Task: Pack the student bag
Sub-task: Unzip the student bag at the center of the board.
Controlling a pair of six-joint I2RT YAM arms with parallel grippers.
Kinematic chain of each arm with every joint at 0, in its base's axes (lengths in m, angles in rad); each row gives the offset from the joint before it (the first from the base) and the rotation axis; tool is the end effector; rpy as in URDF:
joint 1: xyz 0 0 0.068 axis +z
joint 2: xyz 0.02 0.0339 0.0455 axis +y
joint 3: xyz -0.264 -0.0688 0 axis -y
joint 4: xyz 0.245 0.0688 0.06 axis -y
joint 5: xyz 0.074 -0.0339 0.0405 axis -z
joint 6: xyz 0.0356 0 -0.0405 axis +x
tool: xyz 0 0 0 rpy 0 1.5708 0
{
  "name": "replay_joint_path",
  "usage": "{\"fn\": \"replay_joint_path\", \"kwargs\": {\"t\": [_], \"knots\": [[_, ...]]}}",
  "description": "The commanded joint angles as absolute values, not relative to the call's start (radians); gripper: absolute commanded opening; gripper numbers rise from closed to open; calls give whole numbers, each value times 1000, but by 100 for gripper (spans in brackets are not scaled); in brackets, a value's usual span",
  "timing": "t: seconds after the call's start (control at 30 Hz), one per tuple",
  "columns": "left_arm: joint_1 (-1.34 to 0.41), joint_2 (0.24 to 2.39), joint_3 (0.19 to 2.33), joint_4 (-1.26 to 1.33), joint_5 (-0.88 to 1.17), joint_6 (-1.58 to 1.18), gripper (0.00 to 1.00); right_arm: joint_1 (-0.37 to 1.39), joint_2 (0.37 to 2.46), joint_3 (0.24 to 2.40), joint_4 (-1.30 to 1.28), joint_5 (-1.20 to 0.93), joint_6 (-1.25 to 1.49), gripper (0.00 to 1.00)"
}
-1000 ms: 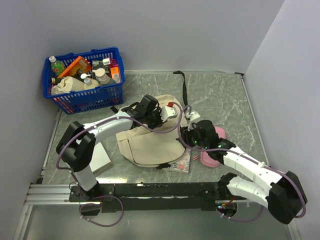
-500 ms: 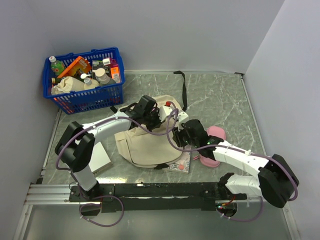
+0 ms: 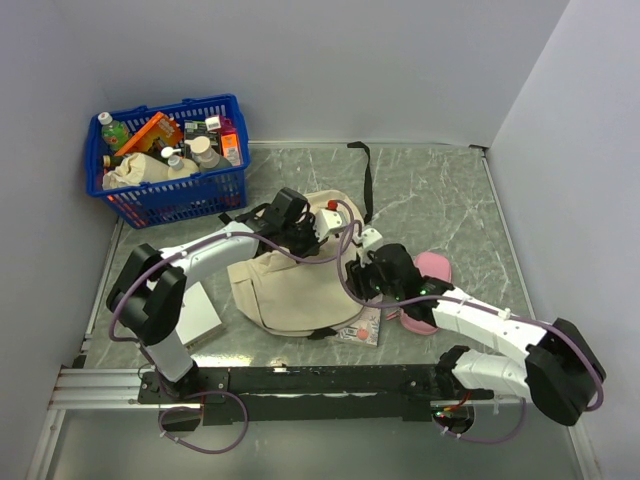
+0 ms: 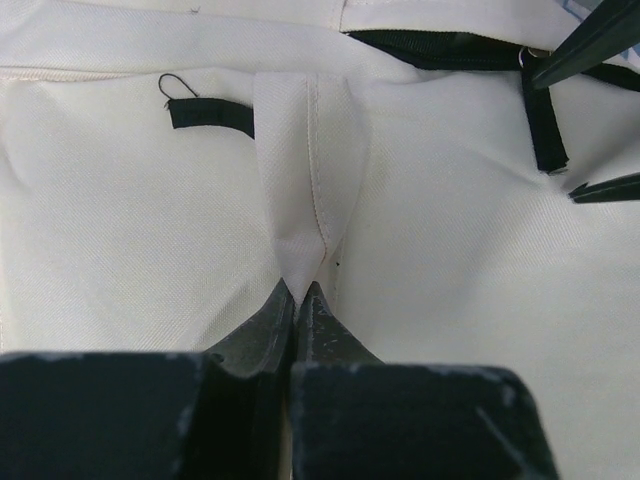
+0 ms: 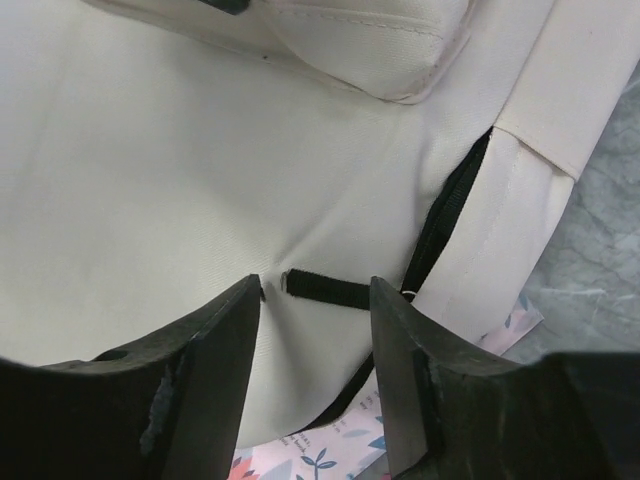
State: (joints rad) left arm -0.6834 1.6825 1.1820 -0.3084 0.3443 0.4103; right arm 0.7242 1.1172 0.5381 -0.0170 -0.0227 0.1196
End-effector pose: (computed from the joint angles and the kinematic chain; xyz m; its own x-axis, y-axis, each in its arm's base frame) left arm 0.2773 -0.2413 0.2331 -0.2053 0.6514 -0.7304 0.9345 0.3522 0.0514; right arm 0.1739 0.1549 0.2054 -0.4982 -0.2814 -0.8201 -0.6214 0.7755 0.1114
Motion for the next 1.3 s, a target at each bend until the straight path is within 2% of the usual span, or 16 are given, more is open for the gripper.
{"fn": "replay_joint_path", "kwargs": {"t": [0.0,0.17,0.37,0.47,0.5,0.6,0.73,1.0,1.27], "knots": [[-683,1617,1187,-339,425,442,1,716,1062,515,18,-69,133,56],[-683,1605,1190,-376,457,457,1,716,1100,525,26,-81,129,56],[-683,1598,1192,-383,459,459,1,716,1144,549,25,-132,117,50],[-683,1603,1193,-377,449,454,1,718,1155,548,25,-155,126,42],[-683,1603,1196,-374,448,453,1,718,1155,545,20,-150,130,35],[-683,1614,1206,-370,446,446,1,719,1134,535,18,-118,149,22],[-683,1631,1218,-371,445,442,1,718,1079,532,5,-55,167,10],[-683,1666,1210,-328,364,408,1,718,919,503,-44,-3,212,3],[-680,1709,1262,-267,311,309,1,722,885,460,-106,-28,301,0]]}}
